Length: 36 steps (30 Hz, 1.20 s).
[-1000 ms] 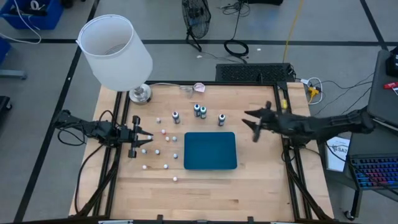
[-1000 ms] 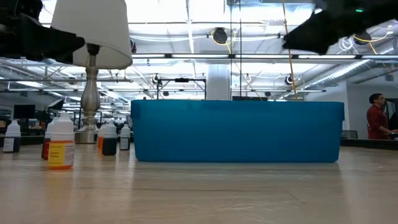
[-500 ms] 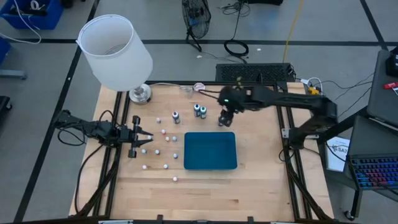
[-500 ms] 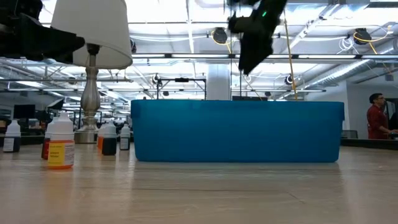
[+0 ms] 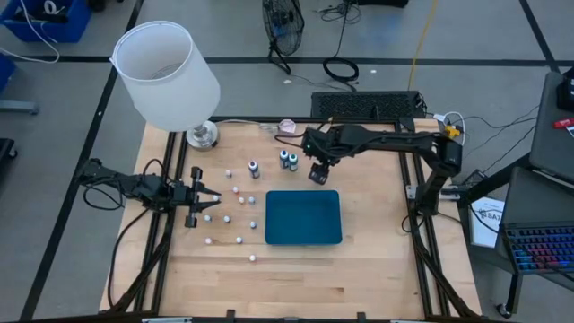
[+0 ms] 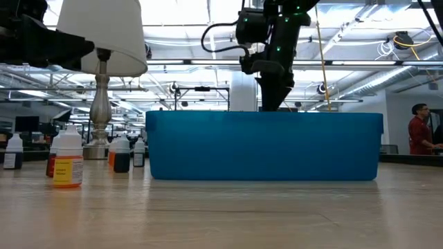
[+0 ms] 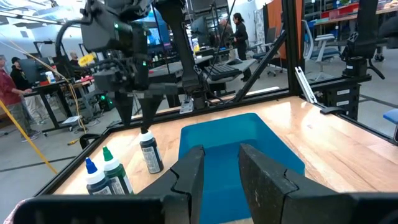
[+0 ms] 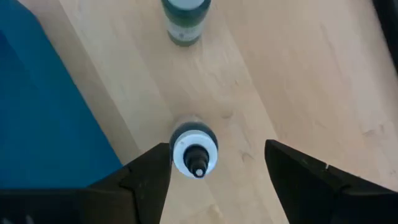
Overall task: Pick & Place food coloring
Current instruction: Put the large black food coloring bottle into the blue bin
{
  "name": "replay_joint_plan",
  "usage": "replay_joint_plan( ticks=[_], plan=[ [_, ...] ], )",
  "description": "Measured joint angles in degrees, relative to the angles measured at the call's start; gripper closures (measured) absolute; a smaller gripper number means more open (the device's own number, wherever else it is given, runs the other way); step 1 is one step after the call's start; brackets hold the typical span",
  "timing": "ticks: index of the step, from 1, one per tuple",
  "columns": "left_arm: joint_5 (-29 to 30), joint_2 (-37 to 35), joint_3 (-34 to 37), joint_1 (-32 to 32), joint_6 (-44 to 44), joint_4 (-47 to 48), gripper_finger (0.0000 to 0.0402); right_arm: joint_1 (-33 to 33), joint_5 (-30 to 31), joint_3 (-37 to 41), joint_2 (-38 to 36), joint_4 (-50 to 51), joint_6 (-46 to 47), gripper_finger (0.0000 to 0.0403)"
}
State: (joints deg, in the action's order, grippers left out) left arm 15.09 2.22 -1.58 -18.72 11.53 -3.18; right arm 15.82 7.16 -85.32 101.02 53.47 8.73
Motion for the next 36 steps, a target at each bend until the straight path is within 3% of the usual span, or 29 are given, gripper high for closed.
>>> replay_joint_plan(
  ticks=[12, 22, 36],
  plan=[
    [0.0, 0.0, 0.0, 0.0, 0.02, 0.0, 0.0295, -1.32, 0.0, 2.34, 2.06, -1.56, -0.14, 0.016],
    [0.0, 0.0, 0.0, -0.04, 0.02, 0.0, 0.0295, -1.32, 0.0, 7.92, 1.98, -9.83, -1.99, 0.016],
    [0.0, 0.0, 0.0, 0.0, 0.01, 0.0, 0.0295, -1.19, 0.13, 8.17, 1.98, -10.84, -2.38, 0.0179]
  ],
)
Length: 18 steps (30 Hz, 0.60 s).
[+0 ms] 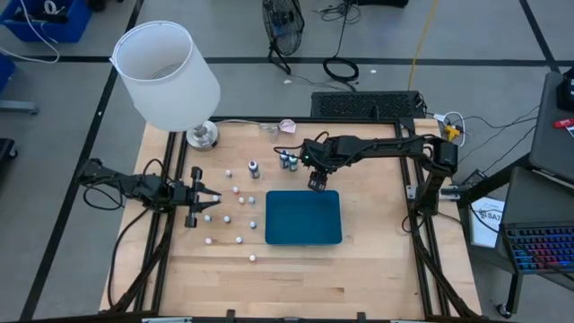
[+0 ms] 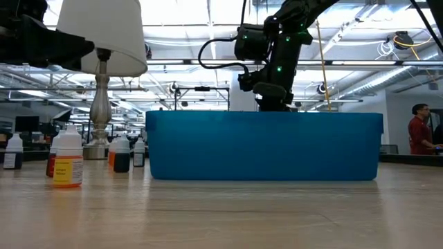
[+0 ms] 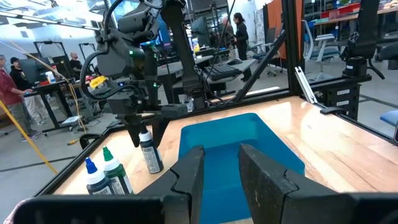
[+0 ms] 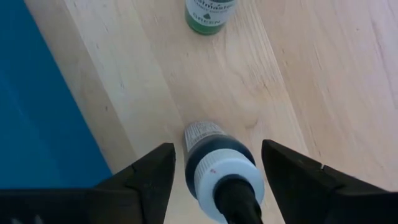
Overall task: Pick & Place food coloring
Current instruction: Put the large black food coloring bottle into the blue bin
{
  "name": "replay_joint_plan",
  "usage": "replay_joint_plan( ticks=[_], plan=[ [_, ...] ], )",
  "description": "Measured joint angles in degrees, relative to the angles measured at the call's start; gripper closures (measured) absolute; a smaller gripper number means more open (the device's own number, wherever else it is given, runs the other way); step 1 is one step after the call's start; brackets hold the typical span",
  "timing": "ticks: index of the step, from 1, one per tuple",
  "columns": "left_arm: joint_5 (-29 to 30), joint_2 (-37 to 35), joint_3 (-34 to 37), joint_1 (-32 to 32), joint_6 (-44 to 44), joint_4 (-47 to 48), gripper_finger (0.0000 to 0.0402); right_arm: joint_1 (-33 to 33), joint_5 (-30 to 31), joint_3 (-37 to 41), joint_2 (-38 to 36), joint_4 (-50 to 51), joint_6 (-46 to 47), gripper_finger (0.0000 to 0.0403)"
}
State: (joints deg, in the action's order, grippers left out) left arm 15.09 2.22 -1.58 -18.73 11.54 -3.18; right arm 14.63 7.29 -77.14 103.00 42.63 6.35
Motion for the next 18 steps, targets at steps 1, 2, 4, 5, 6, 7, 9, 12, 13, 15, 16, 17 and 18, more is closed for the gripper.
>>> replay_joint_plan(
  ticks=[1, 2, 4, 5, 6, 7, 9, 12, 13, 15, 16, 17, 18],
  plan=[
    [0.0, 0.0, 0.0, 0.0, -0.01, 0.0, 0.0295, 0.0, 0.0, 0.0, 0.0, 0.02, 0.0, 0.0183],
    [0.0, 0.0, 0.0, 0.0, -0.01, 0.0, 0.0295, 0.0, 0.0, 0.0, 0.0, 0.02, 0.0, 0.0186],
    [0.0, 0.0, 0.0, 0.0, -0.01, 0.0, 0.0295, 0.0, 0.0, 0.0, 0.0, 0.02, 0.01, 0.0192],
    [0.0, 0.0, 0.0, 0.0, -0.01, 0.0, 0.0295, 0.0, 0.0, 0.0, 0.0, 0.03, 0.02, 0.0195],
    [0.0, 0.01, 0.0, 0.0, -0.01, 0.0, 0.0295, 0.0, 0.02, 0.0, 0.0, 0.02, 0.0, 0.0197],
    [0.0, 0.0, 0.0, 0.0, -0.01, -0.01, 0.0295, 0.0, 0.02, 0.0, 0.0, 0.0, 0.0, 0.0198],
    [0.0, 0.01, 0.0, 0.0, -0.01, 0.0, 0.0295, 0.0, 0.04, 0.0, 0.0, 0.04, 0.01, 0.02],
    [0.0, 0.0, 0.0, 0.0, 0.01, 0.0, 0.0295, 0.0, 0.04, 0.0, 0.0, 0.03, 0.08, 0.02],
    [0.0, 0.0, 0.0, 0.0, -0.01, 0.0, 0.0295, 0.0, 0.04, 0.0, 0.0, 0.07, 0.44, 0.0199],
    [0.0, 0.0, 0.0, 0.0, -0.01, 0.0, 0.0295, 0.0, 0.05, 0.01, 0.0, 0.11, 0.93, 0.02],
    [0.0, 0.0, 0.0, 0.0, -0.01, 0.0, 0.0295, 0.0, 0.05, 0.01, 0.0, 0.15, 0.96, 0.02],
    [0.0, 0.0, 0.0, 0.0, 0.0, 0.0, 0.0295, 0.0, 0.04, 0.0, 0.0, 0.3, 1.02, 0.0201],
    [0.0, 0.0, 0.0, 0.0, -0.01, 0.0, 0.0295, 0.0, 0.02, 0.02, 0.0, 0.55, 1.07, 0.0201]
  ],
)
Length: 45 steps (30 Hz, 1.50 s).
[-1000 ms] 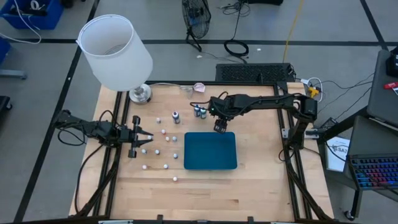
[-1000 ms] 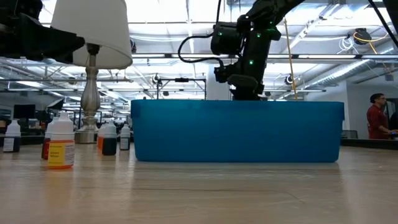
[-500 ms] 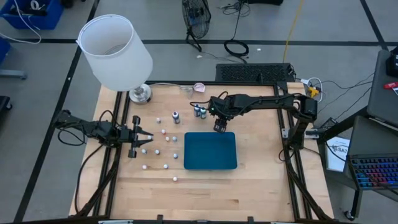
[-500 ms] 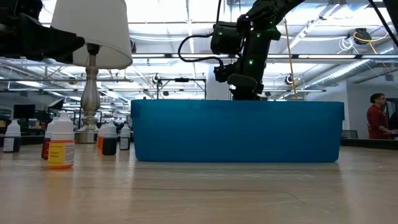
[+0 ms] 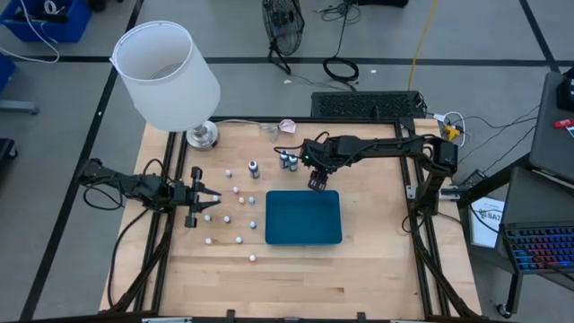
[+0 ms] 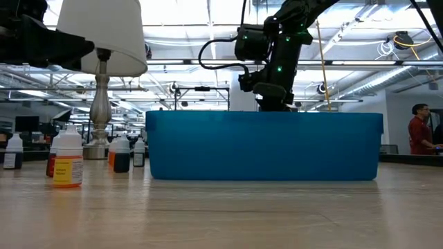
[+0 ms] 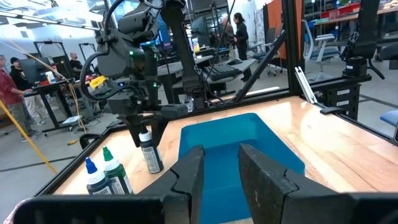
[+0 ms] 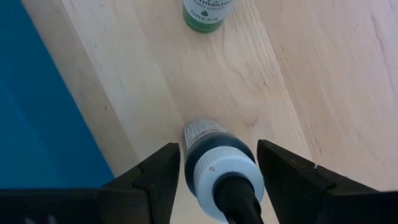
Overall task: Pick & Place food coloring
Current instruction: Put the large black food coloring bottle into the blue bin
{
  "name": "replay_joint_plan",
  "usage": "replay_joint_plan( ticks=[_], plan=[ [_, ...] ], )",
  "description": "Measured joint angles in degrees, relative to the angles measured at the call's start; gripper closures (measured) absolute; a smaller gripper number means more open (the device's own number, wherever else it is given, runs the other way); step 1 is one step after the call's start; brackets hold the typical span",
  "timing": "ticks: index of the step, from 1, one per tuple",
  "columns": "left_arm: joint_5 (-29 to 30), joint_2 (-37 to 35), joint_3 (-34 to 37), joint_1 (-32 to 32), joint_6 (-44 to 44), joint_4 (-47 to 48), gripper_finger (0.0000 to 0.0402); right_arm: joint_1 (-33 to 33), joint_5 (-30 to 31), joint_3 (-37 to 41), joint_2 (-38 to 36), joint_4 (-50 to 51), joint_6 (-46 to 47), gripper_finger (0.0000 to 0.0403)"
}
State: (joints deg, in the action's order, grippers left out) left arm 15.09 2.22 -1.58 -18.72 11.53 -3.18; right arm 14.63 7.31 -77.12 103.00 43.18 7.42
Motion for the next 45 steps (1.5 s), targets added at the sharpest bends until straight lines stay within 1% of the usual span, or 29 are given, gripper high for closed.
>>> replay_joint_plan(
  ticks=[18, 22, 29, 34, 39, 45],
  plan=[
    [0.0, 0.0, 0.0, 0.0, 0.0, 0.0, 0.0295, 0.02, 0.04, 0.0, 0.0, 0.32, 0.7, 0.0204],
    [0.0, 0.0, 0.0, 0.0, 0.01, 0.0, 0.0295, 0.11, 0.04, 1.62, -0.02, -0.46, 0.67, 0.022],
    [0.0, 0.0, 0.0, 0.0, 0.0, 0.0, 0.0295, 1.05, 0.07, 5.66, -0.49, -3.0, -0.95, 0.0272],
    [0.01, 0.0, 0.0, 0.0, 0.0, 0.0, 0.0295, 0.28, 0.16, 5.81, -1.13, -4.82, -2.69, 0.0273],
    [0.0, 0.02, 0.0, -0.04, 0.0, -0.02, 0.0295, -1.43, 0.49, 5.85, -3.76, -6.53, -4.28, 0.0274],
    [0.0, 0.02, 0.0, -0.04, 0.02, 0.0, 0.0295, -5.16, 7.2, 5.51, -12.4, -7.81, -4.28, 0.0275]
  ],
)
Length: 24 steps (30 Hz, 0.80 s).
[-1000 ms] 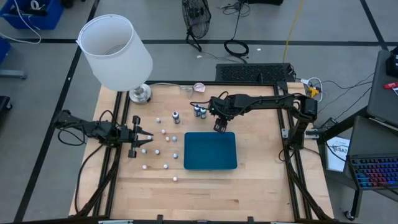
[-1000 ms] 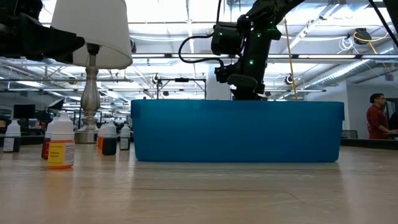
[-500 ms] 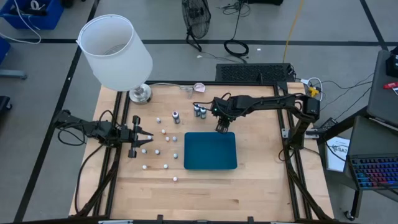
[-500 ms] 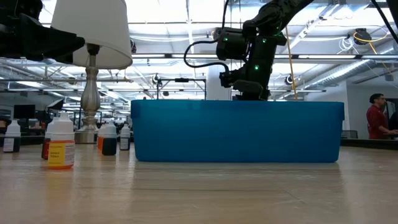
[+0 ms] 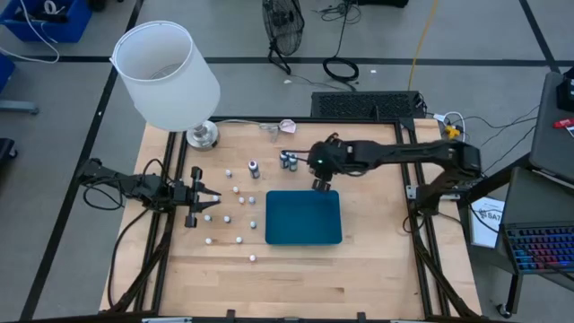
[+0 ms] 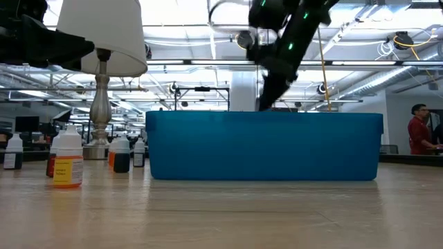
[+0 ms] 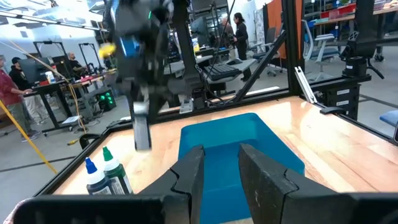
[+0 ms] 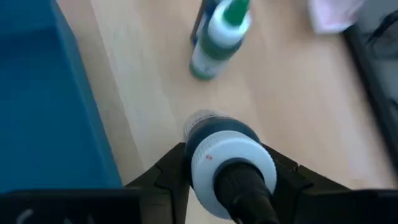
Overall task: Pick & Place food coloring
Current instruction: Put the large black food coloring bottle into the blue bin
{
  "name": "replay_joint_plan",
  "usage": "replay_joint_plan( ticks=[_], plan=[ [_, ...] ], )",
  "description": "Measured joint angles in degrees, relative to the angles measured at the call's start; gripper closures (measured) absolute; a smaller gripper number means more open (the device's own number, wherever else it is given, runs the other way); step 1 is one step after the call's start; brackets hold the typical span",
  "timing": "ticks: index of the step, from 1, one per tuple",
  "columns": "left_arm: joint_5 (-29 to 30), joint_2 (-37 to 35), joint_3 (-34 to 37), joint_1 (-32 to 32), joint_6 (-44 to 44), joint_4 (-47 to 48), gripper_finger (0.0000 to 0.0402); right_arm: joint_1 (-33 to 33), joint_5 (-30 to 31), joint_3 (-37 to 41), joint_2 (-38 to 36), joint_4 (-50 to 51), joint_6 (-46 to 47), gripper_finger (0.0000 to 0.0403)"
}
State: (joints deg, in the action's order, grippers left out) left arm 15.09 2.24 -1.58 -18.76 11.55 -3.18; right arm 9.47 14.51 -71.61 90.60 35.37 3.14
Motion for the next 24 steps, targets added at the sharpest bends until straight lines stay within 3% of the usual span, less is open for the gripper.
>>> replay_joint_plan(
  ticks=[6, 11, 17, 24],
  plan=[
    [0.01, 0.0, 0.0, 0.0, -0.02, -0.01, 0.0295, -7.3, 0.47, -0.02, -10.14, -0.48, 5.27, 0.0275],
    [0.0, 0.0, 0.0, 0.02, -0.02, 0.0, 0.0295, -15.98, 0.2, -0.11, -13.14, 2.32, 12.19, 0.0275],
    [0.0, 0.0, 0.0, 0.04, -0.02, 0.0, 0.0295, -20.68, 0.16, -0.09, -9.48, 12.03, 19.55, 0.0276],
    [0.0, 0.0, 0.0, 0.04, -0.02, 0.01, 0.0295, -19.99, -1.81, -0.09, -0.36, 12.18, 20.85, 0.0276]
  ],
)
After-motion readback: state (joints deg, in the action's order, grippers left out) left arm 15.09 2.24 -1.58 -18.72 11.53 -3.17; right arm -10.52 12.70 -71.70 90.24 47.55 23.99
